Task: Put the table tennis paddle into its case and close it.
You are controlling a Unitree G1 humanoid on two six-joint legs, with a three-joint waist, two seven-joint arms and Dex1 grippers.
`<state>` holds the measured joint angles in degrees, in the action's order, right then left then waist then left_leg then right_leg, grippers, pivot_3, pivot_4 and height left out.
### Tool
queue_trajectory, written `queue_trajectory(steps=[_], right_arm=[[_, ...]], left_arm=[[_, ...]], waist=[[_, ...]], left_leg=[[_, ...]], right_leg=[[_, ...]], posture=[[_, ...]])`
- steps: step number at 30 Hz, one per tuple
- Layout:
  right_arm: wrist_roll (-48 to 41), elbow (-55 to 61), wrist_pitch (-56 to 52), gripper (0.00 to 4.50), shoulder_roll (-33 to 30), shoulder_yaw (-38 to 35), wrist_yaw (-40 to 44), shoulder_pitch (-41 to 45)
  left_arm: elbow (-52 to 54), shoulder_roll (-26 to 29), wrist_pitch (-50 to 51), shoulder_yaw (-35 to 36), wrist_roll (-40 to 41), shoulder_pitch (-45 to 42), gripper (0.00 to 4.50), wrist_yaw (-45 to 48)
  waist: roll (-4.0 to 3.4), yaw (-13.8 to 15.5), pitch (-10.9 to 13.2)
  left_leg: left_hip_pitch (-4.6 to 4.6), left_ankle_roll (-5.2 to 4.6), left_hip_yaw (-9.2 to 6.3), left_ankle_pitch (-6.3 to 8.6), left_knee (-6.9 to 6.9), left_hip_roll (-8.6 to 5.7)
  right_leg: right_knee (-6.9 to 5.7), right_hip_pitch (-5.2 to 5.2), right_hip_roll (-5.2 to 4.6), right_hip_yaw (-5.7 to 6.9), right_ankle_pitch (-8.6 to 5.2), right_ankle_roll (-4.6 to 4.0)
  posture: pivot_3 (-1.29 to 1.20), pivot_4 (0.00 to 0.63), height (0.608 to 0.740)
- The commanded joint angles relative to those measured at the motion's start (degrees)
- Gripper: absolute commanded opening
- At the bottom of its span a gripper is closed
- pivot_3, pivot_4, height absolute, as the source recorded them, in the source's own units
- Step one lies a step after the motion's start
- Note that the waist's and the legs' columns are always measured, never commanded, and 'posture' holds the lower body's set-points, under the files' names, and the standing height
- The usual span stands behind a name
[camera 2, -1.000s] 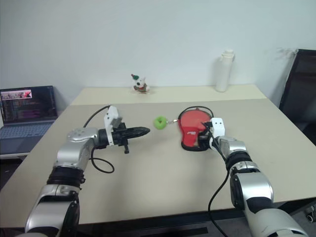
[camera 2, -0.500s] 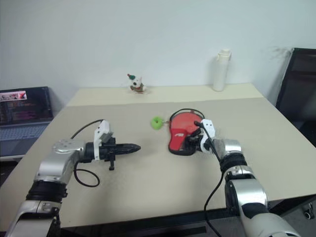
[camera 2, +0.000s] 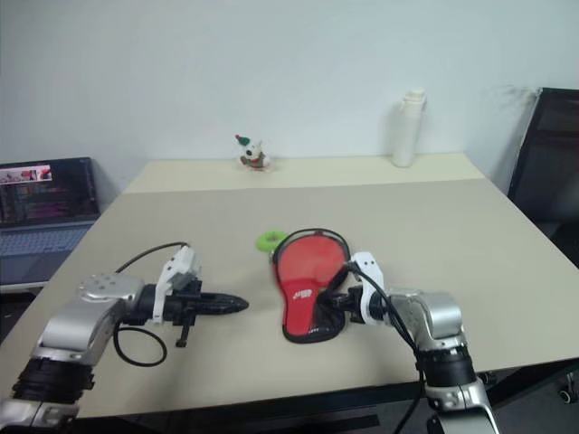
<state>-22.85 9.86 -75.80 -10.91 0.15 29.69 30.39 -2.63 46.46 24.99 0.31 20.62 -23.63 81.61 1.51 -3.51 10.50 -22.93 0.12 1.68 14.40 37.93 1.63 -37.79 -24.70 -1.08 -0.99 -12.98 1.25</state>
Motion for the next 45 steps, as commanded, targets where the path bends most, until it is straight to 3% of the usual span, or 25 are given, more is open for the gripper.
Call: queue_trajectory(steps=[1,10,21,34,38,45], right_arm=[[-3.77,7.88,-5.34,0.03,0.36,-0.31,-0.97,-2.58],[-5.79,16.99,-15.79,0.03,5.22,-6.98,-6.15,-7.18],[-9.46,20.33,-16.69,0.03,14.37,-11.93,-14.88,-12.20],[-12.95,21.34,-16.69,0.03,14.52,-14.18,-22.40,-13.39],[-14.02,21.74,-16.69,1.03,12.88,-14.08,-22.14,-13.49],[-13.51,24.49,-9.91,3.52,-0.92,-6.74,-15.19,-16.25]], left_arm=[[3.01,1.22,0.15,-0.14,1.73,0.05,0.00,1.06],[2.63,1.28,-0.71,-1.32,1.58,-0.35,0.00,0.66],[2.66,1.49,-0.79,-1.67,1.75,-0.32,0.00,0.41],[2.46,1.63,-1.13,-1.83,1.57,-0.27,0.00,0.47],[2.34,1.52,-1.32,-1.79,1.54,-0.21,0.00,0.36],[2.66,1.20,-1.55,-1.19,1.63,0.40,0.00,-0.85]], waist=[[0.00,0.28,0.00],[0.02,0.43,-0.01],[0.03,0.41,-0.02],[0.04,0.40,-0.03],[0.04,0.40,-0.03],[0.07,0.49,-0.04]], left_leg=[[0.01,0.00,0.01,0.00,0.01,0.00],[0.00,0.00,0.00,0.00,-0.01,0.00],[0.00,0.00,-0.03,0.00,-0.02,0.01],[0.00,0.00,-0.02,0.00,-0.01,0.00],[0.00,0.00,-0.02,0.00,-0.01,-0.01],[0.00,0.00,-0.04,0.00,0.00,-0.03]], right_leg=[[-0.01,0.00,0.00,-0.01,-0.04,0.05],[0.01,0.00,0.02,0.01,-0.11,0.07],[0.01,0.00,0.02,0.02,-0.11,0.08],[0.04,0.00,0.02,0.02,-0.12,0.08],[0.04,0.00,0.02,0.01,-0.12,0.08],[0.09,0.04,0.01,0.02,-0.14,0.12]], posture=[[0.00,0.150,0.740],[0.00,0.150,0.740],[0.00,0.150,0.740],[0.00,0.150,0.740],[0.00,0.150,0.740],[0.00,0.150,0.740]])
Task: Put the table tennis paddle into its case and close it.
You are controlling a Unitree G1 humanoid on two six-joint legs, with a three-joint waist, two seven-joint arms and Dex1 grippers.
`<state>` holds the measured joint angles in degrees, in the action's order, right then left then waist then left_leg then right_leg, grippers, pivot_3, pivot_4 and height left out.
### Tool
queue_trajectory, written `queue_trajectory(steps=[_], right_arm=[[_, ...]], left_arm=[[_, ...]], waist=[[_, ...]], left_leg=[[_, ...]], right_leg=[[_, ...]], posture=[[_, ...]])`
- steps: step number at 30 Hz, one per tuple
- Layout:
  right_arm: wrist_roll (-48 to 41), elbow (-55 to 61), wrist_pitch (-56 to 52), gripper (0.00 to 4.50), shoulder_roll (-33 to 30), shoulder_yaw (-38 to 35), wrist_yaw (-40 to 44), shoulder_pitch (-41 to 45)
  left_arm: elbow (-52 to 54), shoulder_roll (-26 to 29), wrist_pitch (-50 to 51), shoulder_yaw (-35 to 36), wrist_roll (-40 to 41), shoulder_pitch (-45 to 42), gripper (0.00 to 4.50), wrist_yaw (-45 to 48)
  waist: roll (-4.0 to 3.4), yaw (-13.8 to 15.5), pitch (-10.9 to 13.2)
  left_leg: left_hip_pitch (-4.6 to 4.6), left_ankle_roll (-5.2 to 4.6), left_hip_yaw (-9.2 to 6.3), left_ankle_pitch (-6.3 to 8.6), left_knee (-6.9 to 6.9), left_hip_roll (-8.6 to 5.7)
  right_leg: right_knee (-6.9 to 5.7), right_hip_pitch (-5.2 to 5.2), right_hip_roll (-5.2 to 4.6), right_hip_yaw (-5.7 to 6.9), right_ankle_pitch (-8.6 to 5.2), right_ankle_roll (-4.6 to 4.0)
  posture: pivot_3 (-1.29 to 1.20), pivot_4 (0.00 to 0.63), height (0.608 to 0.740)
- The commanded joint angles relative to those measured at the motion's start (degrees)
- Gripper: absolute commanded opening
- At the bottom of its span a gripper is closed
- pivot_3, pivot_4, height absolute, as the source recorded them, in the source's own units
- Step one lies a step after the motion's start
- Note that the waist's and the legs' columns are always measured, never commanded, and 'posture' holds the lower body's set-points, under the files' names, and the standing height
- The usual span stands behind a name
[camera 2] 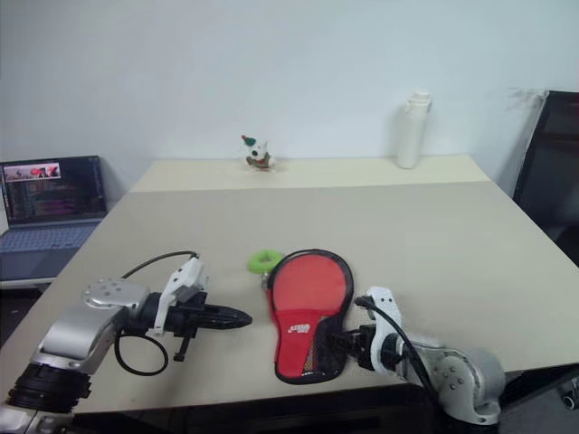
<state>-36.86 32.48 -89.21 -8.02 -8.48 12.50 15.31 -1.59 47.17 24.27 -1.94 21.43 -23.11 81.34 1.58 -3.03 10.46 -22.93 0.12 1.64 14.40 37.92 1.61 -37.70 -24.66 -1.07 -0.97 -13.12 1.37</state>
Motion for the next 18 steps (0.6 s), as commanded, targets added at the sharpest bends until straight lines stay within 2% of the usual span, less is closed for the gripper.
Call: queue_trajectory(steps=[1,3,5,7,10,13,14,16,18], right_arm=[[-0.44,3.33,6.05,3.79,-6.98,2.96,5.07,-1.58],[-2.59,6.16,10.62,4.48,-12.42,4.13,11.32,-2.54],[-5.35,8.38,14.21,4.48,-16.40,3.39,16.85,-2.97],[-7.12,7.97,16.35,4.48,-17.24,1.66,18.34,-1.58],[-6.64,4.55,21.14,4.48,-14.91,1.65,17.47,4.28],[-4.30,0.57,25.26,4.48,-12.29,5.22,16.34,8.76],[-3.32,-0.90,26.43,4.50,-11.48,6.61,16.03,9.83],[-0.14,-4.40,29.83,4.50,-9.98,10.10,15.10,12.04],[1.82,-6.73,32.20,4.50,-8.83,12.32,14.65,13.39]], left_arm=[[1.72,0.42,-0.77,1.35,0.85,0.10,0.00,-1.13],[1.90,0.26,-0.51,1.90,1.04,0.51,0.00,-2.29],[1.81,0.02,-0.03,2.64,1.32,0.87,0.00,-3.82],[1.25,-0.12,0.60,3.19,1.47,0.94,0.00,-5.24],[-1.40,-1.41,1.73,4.52,1.18,-0.36,0.00,-9.51],[-5.59,-3.75,-1.29,5.04,-1.47,-2.88,0.00,-15.21],[-7.13,-4.36,-2.31,4.96,-2.46,-3.83,0.37,-16.92],[-10.35,-5.40,-4.03,4.71,-4.11,-5.89,0.81,-19.81],[-13.08,-6.23,-5.39,4.49,-5.28,-7.57,1.55,-21.60]], waist=[[0.00,0.06,0.00],[0.00,0.18,0.00],[0.02,0.35,0.00],[0.06,0.29,0.00],[0.06,0.11,0.00],[0.09,0.31,-0.02],[0.15,0.41,-0.05],[0.19,0.82,-0.07],[0.19,1.15,-0.07]], left_leg=[[0.00,0.00,0.00,0.00,0.00,0.00],[0.00,0.00,0.02,0.00,0.01,-0.02],[-0.02,0.00,0.03,0.00,0.02,-0.04],[0.00,-0.01,0.01,0.00,0.02,0.01],[0.05,-0.01,-0.01,0.00,0.01,0.07],[0.11,-0.01,-0.03,-0.01,0.06,0.04],[0.10,-0.01,-0.08,-0.01,0.06,0.04],[0.08,-0.01,-0.09,-0.01,0.05,0.04],[0.01,0.00,-0.06,0.00,0.05,0.00]], right_leg=[[0.00,0.00,0.00,0.00,-0.01,0.02],[0.04,0.02,-0.01,-0.01,-0.03,0.05],[0.09,0.04,-0.03,-0.02,-0.05,0.08],[0.10,0.04,0.01,0.00,-0.05,0.09],[0.03,0.05,0.07,-0.01,-0.05,0.08],[-0.07,0.08,0.07,0.00,-0.04,0.09],[-0.06,0.09,0.07,0.04,-0.04,0.09],[-0.04,0.10,0.07,0.06,-0.04,0.07],[-0.01,0.05,0.04,0.04,-0.04,0.07]], posture=[[0.00,0.150,0.740],[0.00,0.150,0.740],[0.00,0.150,0.740],[0.00,0.150,0.740],[0.00,0.150,0.740],[0.00,0.150,0.740],[0.00,0.150,0.740],[0.00,0.150,0.740],[0.00,0.150,0.740]])
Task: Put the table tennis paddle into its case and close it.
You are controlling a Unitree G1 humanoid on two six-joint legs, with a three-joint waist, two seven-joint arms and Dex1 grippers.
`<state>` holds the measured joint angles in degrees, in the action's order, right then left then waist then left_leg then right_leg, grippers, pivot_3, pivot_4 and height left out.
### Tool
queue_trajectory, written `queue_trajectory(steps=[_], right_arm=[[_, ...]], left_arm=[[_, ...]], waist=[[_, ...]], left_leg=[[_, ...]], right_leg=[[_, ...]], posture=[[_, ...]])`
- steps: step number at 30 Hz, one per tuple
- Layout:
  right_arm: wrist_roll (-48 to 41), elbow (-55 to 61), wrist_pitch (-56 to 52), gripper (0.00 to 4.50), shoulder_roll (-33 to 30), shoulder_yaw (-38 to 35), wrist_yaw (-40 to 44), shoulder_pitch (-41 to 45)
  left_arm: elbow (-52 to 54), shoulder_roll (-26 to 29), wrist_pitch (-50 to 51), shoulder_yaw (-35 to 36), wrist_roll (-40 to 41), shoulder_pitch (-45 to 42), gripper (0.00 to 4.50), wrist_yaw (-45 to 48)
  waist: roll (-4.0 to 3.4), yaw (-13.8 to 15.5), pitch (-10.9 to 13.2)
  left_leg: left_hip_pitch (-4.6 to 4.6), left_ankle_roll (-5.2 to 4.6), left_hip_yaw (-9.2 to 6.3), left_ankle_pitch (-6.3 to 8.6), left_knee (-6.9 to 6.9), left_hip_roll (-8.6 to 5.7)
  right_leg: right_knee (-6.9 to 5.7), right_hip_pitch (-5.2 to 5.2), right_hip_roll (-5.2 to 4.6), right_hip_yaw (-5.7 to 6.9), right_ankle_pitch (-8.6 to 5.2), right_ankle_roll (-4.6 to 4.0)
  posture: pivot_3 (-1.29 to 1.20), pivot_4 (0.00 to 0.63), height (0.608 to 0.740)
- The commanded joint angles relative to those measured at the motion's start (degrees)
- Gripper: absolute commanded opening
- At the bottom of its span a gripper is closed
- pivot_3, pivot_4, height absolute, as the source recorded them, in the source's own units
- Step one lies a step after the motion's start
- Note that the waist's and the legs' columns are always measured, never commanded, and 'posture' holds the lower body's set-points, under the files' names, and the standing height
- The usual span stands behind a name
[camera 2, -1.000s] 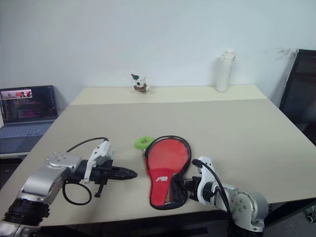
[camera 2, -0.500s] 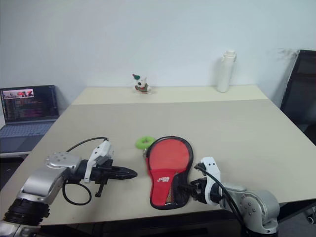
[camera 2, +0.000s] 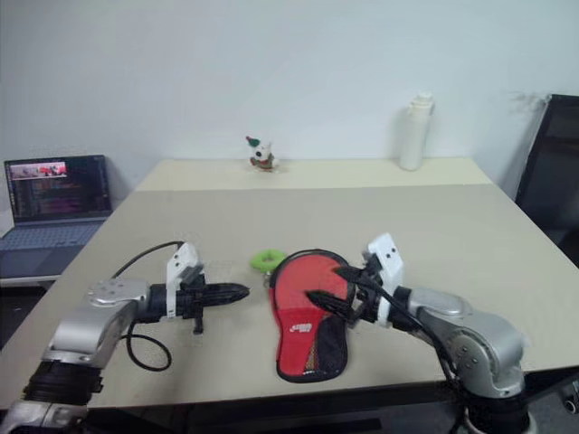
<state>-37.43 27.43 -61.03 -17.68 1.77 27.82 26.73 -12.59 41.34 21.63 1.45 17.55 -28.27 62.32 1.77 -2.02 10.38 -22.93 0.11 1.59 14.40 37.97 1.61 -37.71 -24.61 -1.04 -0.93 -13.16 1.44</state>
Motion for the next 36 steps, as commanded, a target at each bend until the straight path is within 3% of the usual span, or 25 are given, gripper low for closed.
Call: queue_trajectory(steps=[1,8,20,25,28,36], right_arm=[[3.20,-2.84,5.06,4.50,1.73,2.94,-1.07,2.60],[6.56,-5.51,8.50,4.50,3.22,6.57,-1.62,2.23],[8.38,-6.42,9.75,4.50,5.54,7.13,-3.65,1.40],[9.45,-6.27,10.09,4.50,6.49,7.50,-4.50,1.10],[10.06,-6.21,10.45,4.50,6.90,7.59,-5.17,1.05],[13.55,-11.85,12.13,4.50,8.68,9.76,-6.42,3.23]], left_arm=[[-4.31,-1.05,-3.68,0.79,-2.40,-3.80,1.93,-3.83],[-19.88,-5.34,-8.89,-2.53,-8.47,-13.98,4.48,-7.52],[-51.76,-13.75,-16.74,-6.16,-17.28,-30.93,4.48,-12.04],[-57.88,-16.26,-17.93,-6.53,-19.69,-32.61,4.48,-12.80],[-59.21,-16.87,-17.93,-6.10,-20.30,-32.33,3.94,-13.79],[-58.93,-17.25,-17.77,-4.66,-19.70,-30.61,1.32,-12.46]], waist=[[0.00,0.19,0.00],[0.01,0.55,-0.01],[0.03,0.35,0.00],[0.04,0.30,-0.01],[0.06,0.31,-0.02],[0.11,0.30,-0.05]], left_leg=[[-0.01,0.00,0.03,0.00,0.00,-0.01],[-0.07,0.01,0.01,0.01,0.00,-0.07],[-0.08,0.01,0.04,0.01,0.00,-0.09],[-0.08,0.01,0.04,0.01,0.00,-0.08],[-0.05,0.01,0.03,0.01,0.00,-0.09],[0.02,0.01,0.03,0.01,0.02,-0.09]], right_leg=[[0.01,0.00,-0.03,-0.02,0.00,0.00],[0.04,-0.02,-0.09,0.05,0.02,-0.02],[0.02,-0.02,-0.05,0.07,0.02,-0.01],[0.00,-0.02,-0.05,0.07,0.01,-0.01],[-0.04,-0.02,-0.05,0.06,0.02,-0.01],[-0.10,0.03,-0.05,0.07,0.01,0.00]], posture=[[0.00,0.150,0.740],[0.00,0.150,0.740],[0.00,0.150,0.740],[0.00,0.150,0.740],[0.00,0.150,0.740],[0.00,0.150,0.740]])
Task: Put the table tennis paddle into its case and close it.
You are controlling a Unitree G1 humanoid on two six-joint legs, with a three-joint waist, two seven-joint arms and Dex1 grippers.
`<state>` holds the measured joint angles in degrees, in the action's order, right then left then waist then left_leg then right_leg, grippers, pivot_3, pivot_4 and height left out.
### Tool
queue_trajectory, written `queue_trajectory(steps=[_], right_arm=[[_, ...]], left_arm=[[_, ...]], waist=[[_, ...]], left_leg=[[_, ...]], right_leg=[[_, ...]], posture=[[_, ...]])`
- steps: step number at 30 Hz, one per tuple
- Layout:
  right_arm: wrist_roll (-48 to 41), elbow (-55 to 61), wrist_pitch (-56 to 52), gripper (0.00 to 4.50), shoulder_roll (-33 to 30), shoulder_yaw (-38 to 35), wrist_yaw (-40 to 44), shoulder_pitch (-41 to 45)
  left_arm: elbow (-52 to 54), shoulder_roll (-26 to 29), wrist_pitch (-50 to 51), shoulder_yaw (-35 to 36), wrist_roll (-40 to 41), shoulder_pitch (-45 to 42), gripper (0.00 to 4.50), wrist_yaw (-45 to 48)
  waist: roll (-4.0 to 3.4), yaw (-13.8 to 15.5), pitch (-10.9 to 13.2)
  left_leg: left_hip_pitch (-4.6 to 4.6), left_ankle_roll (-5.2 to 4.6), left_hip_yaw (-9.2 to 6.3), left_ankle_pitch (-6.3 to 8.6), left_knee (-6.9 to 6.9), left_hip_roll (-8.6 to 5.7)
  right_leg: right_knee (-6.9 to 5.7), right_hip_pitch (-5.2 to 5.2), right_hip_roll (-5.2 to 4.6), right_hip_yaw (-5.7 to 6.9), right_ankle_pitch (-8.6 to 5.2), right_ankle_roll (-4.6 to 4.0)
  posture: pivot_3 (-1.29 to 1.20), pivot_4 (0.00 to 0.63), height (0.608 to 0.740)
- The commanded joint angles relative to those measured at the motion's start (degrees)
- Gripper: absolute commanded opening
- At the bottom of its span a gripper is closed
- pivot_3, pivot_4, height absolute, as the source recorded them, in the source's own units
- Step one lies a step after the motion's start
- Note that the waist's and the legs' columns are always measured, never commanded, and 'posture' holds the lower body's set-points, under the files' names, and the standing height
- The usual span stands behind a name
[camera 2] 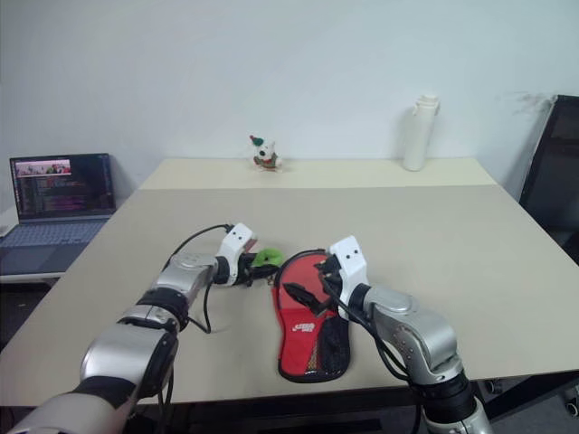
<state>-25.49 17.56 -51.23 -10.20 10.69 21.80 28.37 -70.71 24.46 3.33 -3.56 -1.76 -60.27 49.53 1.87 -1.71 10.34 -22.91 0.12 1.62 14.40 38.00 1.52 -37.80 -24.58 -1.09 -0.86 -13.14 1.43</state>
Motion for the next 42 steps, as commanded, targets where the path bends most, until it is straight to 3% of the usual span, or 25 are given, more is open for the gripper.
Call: queue_trajectory(steps=[1,4,5,14,29,42], right_arm=[[2.76,-3.99,2.91,4.50,1.31,1.98,-0.38,1.71],[5.59,-8.57,4.36,4.50,1.51,4.55,-0.22,1.57],[6.82,-10.44,5.03,4.50,1.68,5.30,-0.42,1.55],[13.64,-16.91,6.54,4.50,1.56,6.81,-2.49,-0.18],[16.07,-10.56,2.88,4.50,3.57,7.71,-4.83,-7.08],[18.12,-9.32,1.86,4.50,4.76,9.63,-5.61,-10.09]], left_arm=[[-0.66,-0.37,0.53,0.41,-0.43,1.63,0.98,0.55],[-0.27,-0.37,0.57,0.58,-0.51,2.15,0.14,1.02],[-0.14,-0.38,0.65,0.69,-0.45,2.27,0.06,1.11],[-0.48,-0.77,2.45,0.04,-1.75,1.09,0.06,2.00],[-6.79,-5.27,-1.49,-7.03,-14.08,-8.53,0.06,-15.90],[-7.41,-10.83,-2.50,-1.93,-13.47,-9.71,0.06,-22.06]], waist=[[0.01,-0.01,-0.02],[0.05,-0.02,-0.05],[0.08,-0.02,-0.07],[0.43,-0.06,-0.47],[0.62,0.03,-0.69],[0.63,0.11,-0.68]], left_leg=[[0.01,0.00,0.00,0.00,0.01,0.00],[0.03,0.00,0.01,0.00,0.01,0.01],[0.02,0.00,0.01,0.00,0.01,0.01],[0.11,0.00,-0.02,0.00,0.01,0.01],[1.00,0.02,-0.07,-0.03,0.07,0.04],[0.89,0.05,-0.07,-0.01,-0.04,0.02]], right_leg=[[-0.01,0.00,0.00,0.00,0.00,0.00],[-0.03,0.01,0.00,0.00,0.00,-0.01],[-0.03,0.01,0.00,-0.01,0.00,-0.01],[-0.03,0.11,0.00,-0.01,0.00,-0.01],[-0.11,0.90,-0.01,0.04,0.01,0.02],[0.18,0.91,-0.05,0.05,0.00,0.03]], posture=[[0.00,0.150,0.740],[0.00,0.150,0.740],[0.00,0.150,0.740],[0.00,0.150,0.740],[0.00,0.150,0.740],[0.00,0.150,0.740]])
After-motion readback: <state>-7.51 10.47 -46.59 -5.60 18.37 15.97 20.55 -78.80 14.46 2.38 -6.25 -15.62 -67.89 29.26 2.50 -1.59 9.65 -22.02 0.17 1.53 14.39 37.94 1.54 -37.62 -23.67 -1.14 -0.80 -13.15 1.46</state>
